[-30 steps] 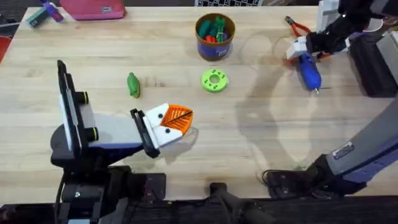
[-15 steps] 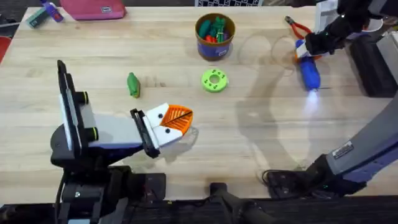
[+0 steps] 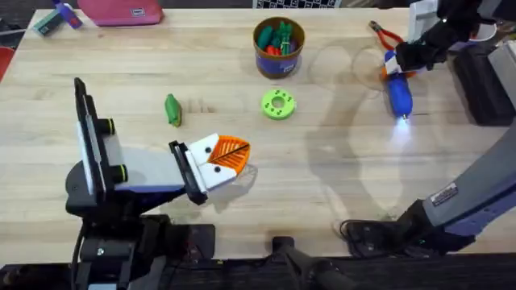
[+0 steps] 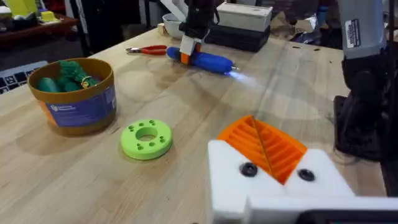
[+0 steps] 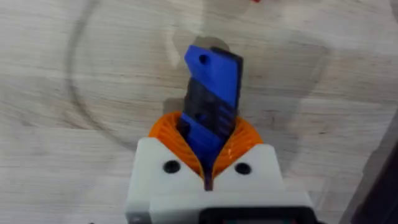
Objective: Pick up the gripper from the table and insert it into the empty holder that is missing its gripper. Then pick up a screw, insert it into the mounting hole, and use the screwdriver to tighten it. Finally, clean up the table by picking up the vegetable and placing it into the bucket.
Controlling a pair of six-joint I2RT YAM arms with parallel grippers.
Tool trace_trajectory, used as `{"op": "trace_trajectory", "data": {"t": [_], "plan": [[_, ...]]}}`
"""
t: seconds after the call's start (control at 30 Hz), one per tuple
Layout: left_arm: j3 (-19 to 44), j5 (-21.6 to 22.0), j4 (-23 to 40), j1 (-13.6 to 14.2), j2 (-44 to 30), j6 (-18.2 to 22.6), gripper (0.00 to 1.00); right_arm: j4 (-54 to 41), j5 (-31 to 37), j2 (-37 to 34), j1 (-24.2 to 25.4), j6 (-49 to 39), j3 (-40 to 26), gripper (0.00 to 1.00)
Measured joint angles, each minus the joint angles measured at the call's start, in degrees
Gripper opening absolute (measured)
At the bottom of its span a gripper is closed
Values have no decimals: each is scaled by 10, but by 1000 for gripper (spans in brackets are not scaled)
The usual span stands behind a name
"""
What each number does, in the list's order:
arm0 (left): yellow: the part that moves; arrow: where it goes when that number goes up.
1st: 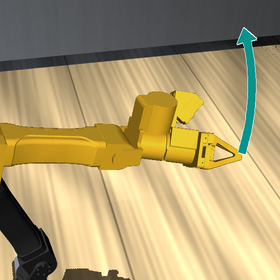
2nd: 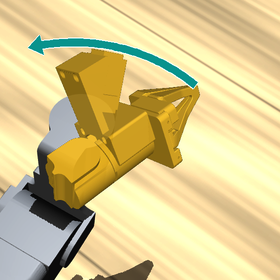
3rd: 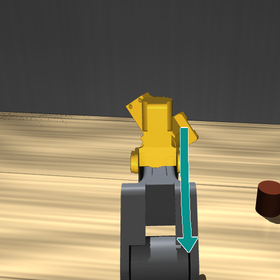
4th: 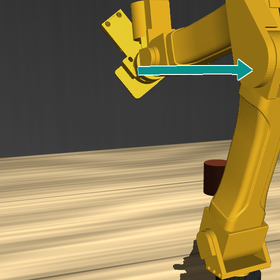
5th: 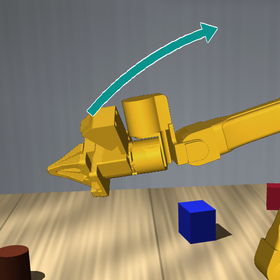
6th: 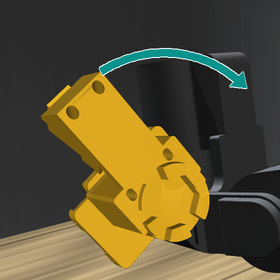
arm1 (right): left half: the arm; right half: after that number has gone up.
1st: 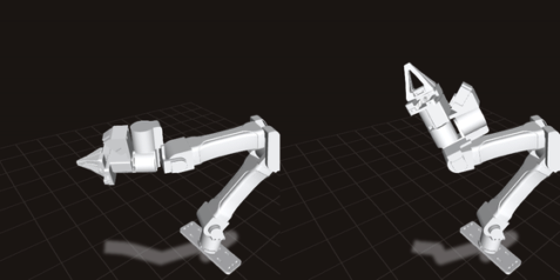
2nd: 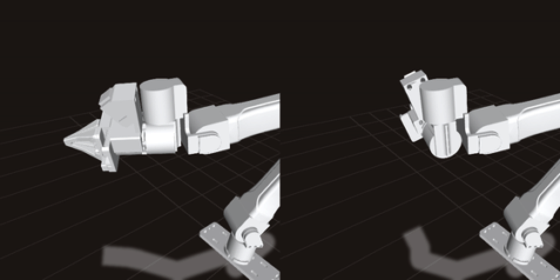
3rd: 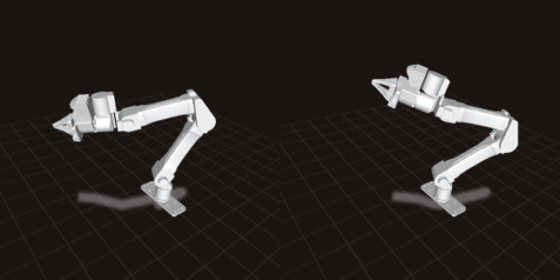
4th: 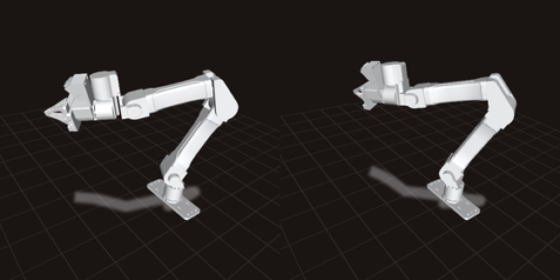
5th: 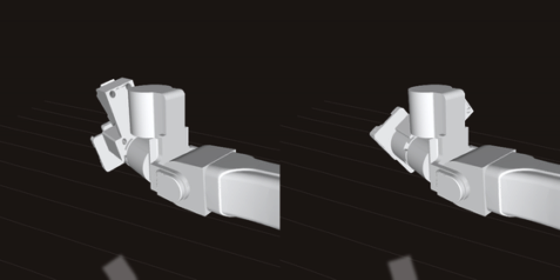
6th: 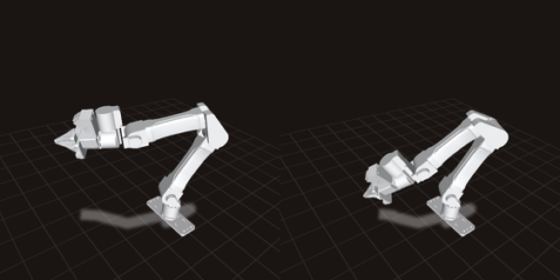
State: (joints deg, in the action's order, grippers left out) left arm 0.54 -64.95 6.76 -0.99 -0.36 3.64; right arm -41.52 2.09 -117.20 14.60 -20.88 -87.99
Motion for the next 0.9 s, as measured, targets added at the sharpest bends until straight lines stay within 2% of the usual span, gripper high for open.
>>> {"op": "trace_trajectory", "data": {"t": [0.17, 0.3, 0.73, 0.9], "plan": [[0, 0, 0, 0, 0, 0, 20, -3, 0, 15, -18, 5, 0, 24], [0, 0, 0, 0, 0, 0, 20, -5, -1, 61, -45, 26, 0, 24], [0, 0, 0, 0, 0, 0, 20, 13, -4, 291, -153, 119, 0, 24], [0, 0, 0, 0, 0, 0, 20, 39, -45, 382, -172, 161, 0, 24]]}}
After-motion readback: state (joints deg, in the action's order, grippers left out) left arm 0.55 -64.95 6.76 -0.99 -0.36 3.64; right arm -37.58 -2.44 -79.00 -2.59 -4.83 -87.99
